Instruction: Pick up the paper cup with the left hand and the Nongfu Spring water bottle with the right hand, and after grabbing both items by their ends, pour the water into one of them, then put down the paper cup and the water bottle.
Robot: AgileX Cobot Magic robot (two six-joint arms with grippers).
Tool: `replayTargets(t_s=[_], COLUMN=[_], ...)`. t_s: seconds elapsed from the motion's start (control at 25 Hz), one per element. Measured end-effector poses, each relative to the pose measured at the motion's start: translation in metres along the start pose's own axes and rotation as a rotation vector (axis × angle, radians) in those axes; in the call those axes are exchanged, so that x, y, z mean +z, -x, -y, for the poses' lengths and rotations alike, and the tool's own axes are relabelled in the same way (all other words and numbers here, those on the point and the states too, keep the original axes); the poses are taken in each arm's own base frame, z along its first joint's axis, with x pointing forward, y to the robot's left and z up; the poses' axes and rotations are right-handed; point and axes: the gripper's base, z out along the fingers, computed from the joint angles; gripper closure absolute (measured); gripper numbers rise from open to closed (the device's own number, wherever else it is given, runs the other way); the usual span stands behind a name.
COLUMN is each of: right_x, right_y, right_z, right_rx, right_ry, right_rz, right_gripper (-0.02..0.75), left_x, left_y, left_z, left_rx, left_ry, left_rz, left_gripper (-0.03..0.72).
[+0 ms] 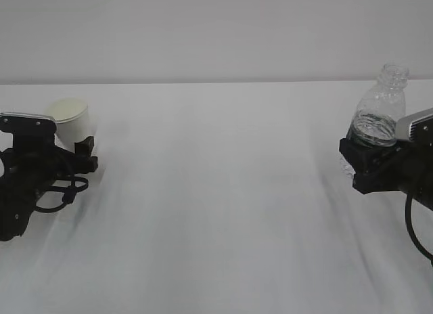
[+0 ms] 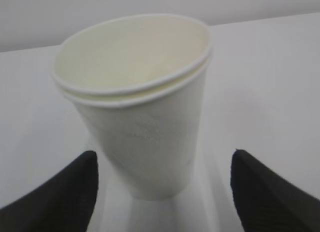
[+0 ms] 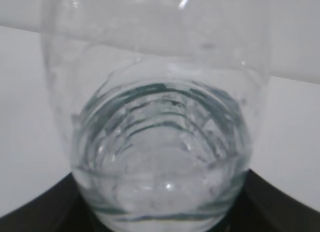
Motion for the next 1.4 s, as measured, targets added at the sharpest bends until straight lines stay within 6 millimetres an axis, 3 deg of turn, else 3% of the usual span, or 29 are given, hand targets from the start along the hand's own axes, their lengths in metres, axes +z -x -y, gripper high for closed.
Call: replayTargets(t_s=[0.4, 0.68, 1.04, 1.4], right_x=[0.0, 0.0, 0.0, 0.0], right_y=[0.0, 0.0, 0.0, 0.0], right_z=[0.0, 0.0, 0.0, 0.0], right_rx=[0.0, 0.0, -0.001, -0.002], right_ry=[0.0, 0.0, 0.002, 0.004], right_rz=[0.0, 0.0, 0.0, 0.0], right_gripper=[0.28, 0.28, 0.279, 0.28], left_x=[0.008, 0.017, 0.029, 0.038], left_y=[0.002, -0.01, 0.001, -0.006], left_z=[-0.003, -0.01, -0.005, -0.001], left_rx=[-0.007, -0.004, 0.012, 0.025], left_ry=[0.015, 0.027, -0.018, -0.044], left_rz=[0.019, 0.003, 0.057, 0.061], left_gripper=[0.095, 0.095, 0.095, 0.095])
